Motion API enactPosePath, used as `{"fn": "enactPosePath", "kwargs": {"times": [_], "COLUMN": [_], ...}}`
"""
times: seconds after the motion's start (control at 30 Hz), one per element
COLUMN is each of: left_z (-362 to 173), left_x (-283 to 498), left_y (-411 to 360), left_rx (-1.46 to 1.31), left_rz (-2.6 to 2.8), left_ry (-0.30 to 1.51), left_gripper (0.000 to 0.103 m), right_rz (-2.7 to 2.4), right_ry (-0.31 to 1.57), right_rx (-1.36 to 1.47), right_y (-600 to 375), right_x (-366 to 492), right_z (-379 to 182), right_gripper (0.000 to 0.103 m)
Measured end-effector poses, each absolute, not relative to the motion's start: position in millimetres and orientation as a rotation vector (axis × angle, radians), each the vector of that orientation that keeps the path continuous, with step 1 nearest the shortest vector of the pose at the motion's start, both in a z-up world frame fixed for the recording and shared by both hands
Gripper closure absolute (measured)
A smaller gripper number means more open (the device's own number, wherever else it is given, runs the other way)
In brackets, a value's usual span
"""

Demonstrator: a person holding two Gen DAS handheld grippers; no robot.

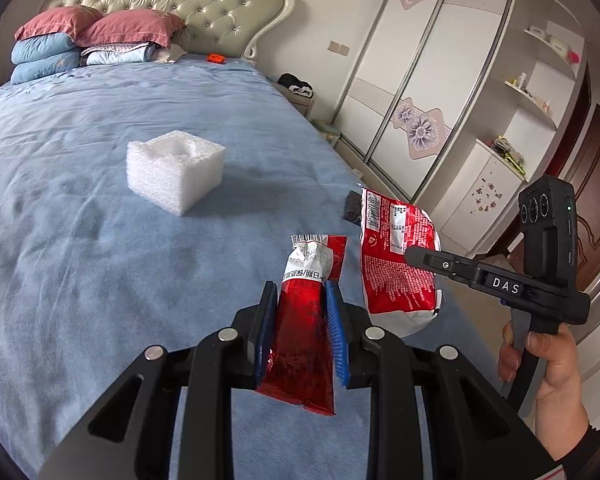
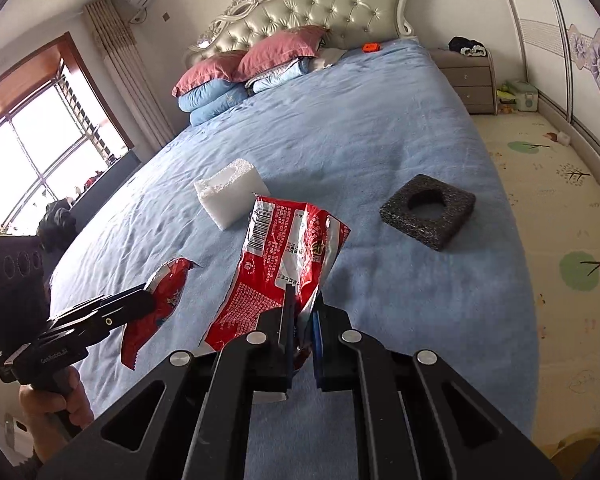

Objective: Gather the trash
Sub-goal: 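Carry both red wrappers over the yellow bin and open both grippers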

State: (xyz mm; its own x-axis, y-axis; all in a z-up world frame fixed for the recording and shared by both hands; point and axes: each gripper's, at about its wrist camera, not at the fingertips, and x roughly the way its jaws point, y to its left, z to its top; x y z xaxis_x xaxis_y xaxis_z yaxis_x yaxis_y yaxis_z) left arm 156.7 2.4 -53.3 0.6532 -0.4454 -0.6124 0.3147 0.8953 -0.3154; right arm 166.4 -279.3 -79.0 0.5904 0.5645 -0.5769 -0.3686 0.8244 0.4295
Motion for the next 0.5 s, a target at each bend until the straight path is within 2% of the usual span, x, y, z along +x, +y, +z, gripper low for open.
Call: {"fn": "enactPosePath", "kwargs": {"times": [0.5], "left_z": [-50.2], "left_x": [90.5], "left_y": [-159.8], "left_rx": [-0.089], "left_rz": [-0.704], "left_ry": [0.782], "left_gripper": [0.077], "right_rz": [0.340], "right_ry": [0.698], "right_rx": [0.374], "right_y": [-424.6], "right_x": [41.5], "right_z": [-85.7], "right_gripper": [0.095]}}
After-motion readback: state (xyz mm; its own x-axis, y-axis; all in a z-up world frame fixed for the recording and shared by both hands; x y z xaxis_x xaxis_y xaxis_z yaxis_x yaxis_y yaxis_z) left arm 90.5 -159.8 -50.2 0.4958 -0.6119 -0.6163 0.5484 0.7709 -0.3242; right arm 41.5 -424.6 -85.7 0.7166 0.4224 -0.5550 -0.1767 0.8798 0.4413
